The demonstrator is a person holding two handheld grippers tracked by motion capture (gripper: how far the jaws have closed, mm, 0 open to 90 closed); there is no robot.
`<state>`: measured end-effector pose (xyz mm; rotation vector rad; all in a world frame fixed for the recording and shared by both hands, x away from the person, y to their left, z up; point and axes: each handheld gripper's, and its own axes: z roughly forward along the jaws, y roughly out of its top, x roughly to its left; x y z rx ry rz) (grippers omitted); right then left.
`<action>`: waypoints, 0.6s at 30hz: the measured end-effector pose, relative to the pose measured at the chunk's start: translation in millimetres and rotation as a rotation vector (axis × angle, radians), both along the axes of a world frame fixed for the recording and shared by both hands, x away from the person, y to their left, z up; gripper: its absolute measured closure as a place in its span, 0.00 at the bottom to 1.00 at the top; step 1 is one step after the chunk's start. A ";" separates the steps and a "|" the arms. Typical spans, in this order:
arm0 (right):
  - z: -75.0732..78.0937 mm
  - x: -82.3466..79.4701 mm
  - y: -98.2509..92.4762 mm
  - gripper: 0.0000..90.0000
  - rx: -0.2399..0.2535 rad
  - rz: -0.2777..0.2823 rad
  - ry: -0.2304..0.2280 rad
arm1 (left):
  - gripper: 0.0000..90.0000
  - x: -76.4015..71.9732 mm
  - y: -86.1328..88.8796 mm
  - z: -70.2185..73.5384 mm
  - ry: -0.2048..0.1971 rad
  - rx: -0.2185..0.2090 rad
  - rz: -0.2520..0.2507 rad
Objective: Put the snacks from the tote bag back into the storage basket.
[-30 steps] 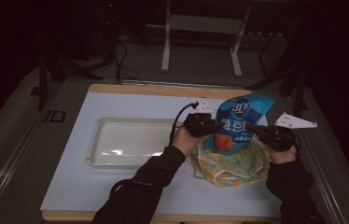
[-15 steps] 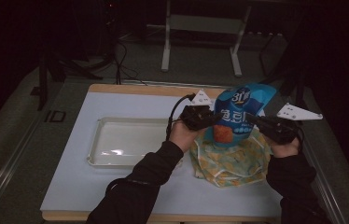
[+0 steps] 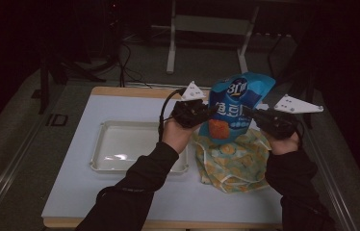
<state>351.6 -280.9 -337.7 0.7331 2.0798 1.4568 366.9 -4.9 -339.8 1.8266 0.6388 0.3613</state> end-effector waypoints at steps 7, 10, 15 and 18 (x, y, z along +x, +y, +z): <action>7.3 -1.2 22.8 0.99 0.000 0.026 -0.011 | 0.98 -11.5 26.1 8.8 -0.018 0.005 0.036; 10.2 -1.5 33.7 0.99 -0.015 0.044 -0.019 | 0.98 -16.1 36.7 10.9 -0.022 0.007 0.049; 15.2 -1.2 51.5 0.99 -0.018 0.071 -0.024 | 0.98 -21.6 55.3 15.2 -0.020 -0.001 0.066; 17.6 -1.5 62.4 0.99 -0.021 0.087 -0.032 | 0.98 -25.2 66.3 16.3 -0.025 -0.005 0.078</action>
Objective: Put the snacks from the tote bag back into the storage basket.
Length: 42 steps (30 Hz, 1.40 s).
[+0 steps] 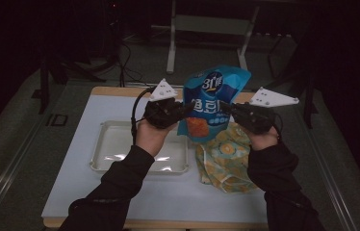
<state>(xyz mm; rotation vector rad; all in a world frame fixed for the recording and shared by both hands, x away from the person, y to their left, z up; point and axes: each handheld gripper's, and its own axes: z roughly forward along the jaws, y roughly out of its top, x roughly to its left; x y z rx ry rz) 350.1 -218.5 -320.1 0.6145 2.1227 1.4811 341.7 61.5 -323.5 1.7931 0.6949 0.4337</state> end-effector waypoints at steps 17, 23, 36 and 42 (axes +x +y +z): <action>4.0 0.0 60.1 0.99 -0.023 0.089 -0.013 | 0.98 -24.2 58.5 0.9 -0.005 -0.008 0.074; 3.2 0.5 75.6 0.99 -0.026 0.125 -0.014 | 0.98 -31.3 73.2 -1.8 -0.002 -0.008 0.093; -10.0 -1.6 95.1 0.99 -0.040 0.176 -0.005 | 0.98 -41.1 90.7 -15.2 0.014 -0.006 0.112; -21.7 -0.1 97.8 0.99 -0.044 0.174 0.007 | 0.98 -38.1 94.1 -28.8 0.030 -0.013 0.097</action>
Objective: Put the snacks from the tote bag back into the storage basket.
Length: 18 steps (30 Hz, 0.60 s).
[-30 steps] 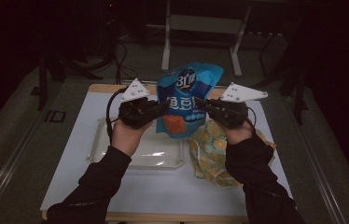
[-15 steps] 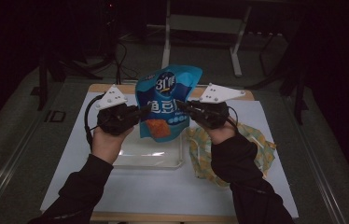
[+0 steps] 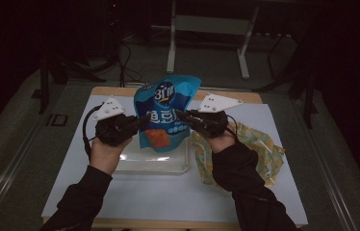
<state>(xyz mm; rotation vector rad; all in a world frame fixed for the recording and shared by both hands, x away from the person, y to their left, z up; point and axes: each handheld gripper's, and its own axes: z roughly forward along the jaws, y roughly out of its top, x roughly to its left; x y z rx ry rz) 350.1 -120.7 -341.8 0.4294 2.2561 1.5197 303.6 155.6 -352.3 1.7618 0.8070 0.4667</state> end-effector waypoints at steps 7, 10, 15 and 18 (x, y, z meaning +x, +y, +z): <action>-11.6 2.4 3.1 0.99 -0.023 0.010 0.007 | 0.98 4.2 5.5 -17.7 0.020 -0.028 -0.016; -20.4 4.6 4.6 0.99 -0.023 0.013 0.016 | 0.98 5.6 6.4 -26.0 0.025 -0.031 -0.012; -30.7 7.2 5.3 0.99 -0.019 0.013 0.029 | 0.98 7.5 6.1 -36.1 0.031 -0.022 -0.004; -38.2 8.3 6.9 0.99 -0.029 0.004 0.033 | 0.98 9.1 6.0 -41.1 0.038 -0.020 -0.003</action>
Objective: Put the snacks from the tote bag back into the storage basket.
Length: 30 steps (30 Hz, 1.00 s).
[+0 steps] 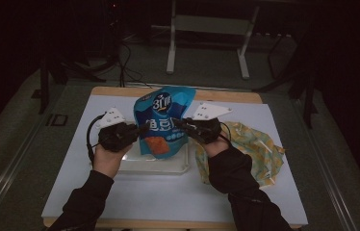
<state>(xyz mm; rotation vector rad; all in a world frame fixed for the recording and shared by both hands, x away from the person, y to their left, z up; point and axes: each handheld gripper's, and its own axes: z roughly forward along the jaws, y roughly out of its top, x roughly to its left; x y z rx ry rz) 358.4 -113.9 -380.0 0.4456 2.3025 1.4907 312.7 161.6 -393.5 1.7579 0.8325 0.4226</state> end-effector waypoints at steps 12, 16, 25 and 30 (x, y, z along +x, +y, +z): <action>-23.6 3.0 2.8 0.99 -0.010 -0.008 0.034 | 0.98 3.4 2.2 -25.9 0.028 0.000 -0.001; -33.2 2.8 3.6 0.99 -0.010 0.000 0.045 | 0.98 1.1 3.3 -35.3 0.037 0.000 0.001; -44.9 0.8 6.2 0.99 -0.021 0.006 0.062 | 0.98 0.3 7.6 -50.8 0.047 -0.028 -0.008; -50.5 0.2 6.3 0.99 -0.026 -0.001 0.067 | 0.98 1.3 7.1 -56.1 0.044 -0.021 -0.011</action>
